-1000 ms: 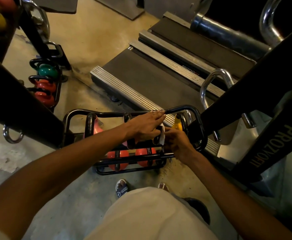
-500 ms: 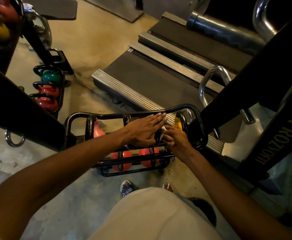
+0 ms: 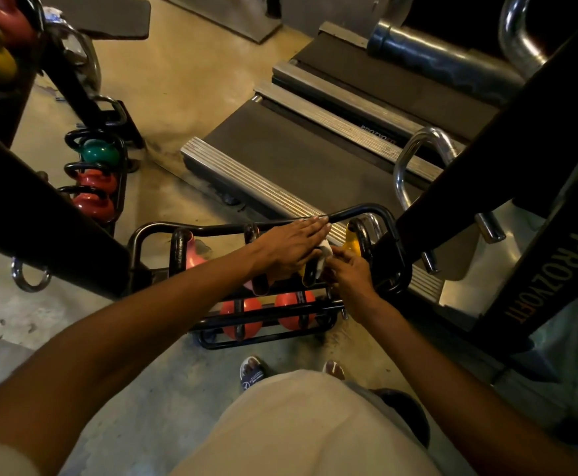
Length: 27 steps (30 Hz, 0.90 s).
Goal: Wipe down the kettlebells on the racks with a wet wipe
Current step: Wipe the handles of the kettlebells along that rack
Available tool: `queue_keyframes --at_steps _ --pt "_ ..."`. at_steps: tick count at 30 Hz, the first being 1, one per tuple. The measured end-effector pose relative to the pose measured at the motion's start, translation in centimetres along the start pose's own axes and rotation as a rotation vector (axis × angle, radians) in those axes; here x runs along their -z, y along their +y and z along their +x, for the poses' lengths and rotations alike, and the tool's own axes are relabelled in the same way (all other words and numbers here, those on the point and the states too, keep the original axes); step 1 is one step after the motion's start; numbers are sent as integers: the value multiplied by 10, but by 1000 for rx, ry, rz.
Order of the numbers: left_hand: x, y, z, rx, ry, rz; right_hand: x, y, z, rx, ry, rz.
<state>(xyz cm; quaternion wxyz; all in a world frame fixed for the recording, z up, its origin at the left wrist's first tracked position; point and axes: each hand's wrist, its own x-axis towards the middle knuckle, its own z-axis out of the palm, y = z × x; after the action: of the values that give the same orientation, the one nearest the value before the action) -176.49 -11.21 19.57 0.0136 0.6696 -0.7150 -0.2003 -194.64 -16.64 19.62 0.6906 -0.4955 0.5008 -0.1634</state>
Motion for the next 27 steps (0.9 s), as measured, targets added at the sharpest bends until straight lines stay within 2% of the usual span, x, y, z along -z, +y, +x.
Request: queue_keyframes --at_steps 3,6,8,11,13,18,23,27 --pt "5 2 2 15 -2 0 3 -3 -1 -35 -76 -152" --pt "3 3 2 37 10 -46 7 -14 5 -58 -23 -61" --pt "2 1 1 40 8 -56 7 -10 2 39 37 -71" --pt "8 1 -1 76 1 -120 6 21 -9 279 47 -242" --pt "13 1 1 68 -9 -165 9 34 -15 357 82 -372" --pt "14 -1 0 83 -20 -182 30 36 -23 359 11 -588" --pt "14 7 -6 120 -1 -206 36 20 -24 374 56 -592" --pt "15 7 -5 129 -22 -202 18 10 -32 467 106 -602"
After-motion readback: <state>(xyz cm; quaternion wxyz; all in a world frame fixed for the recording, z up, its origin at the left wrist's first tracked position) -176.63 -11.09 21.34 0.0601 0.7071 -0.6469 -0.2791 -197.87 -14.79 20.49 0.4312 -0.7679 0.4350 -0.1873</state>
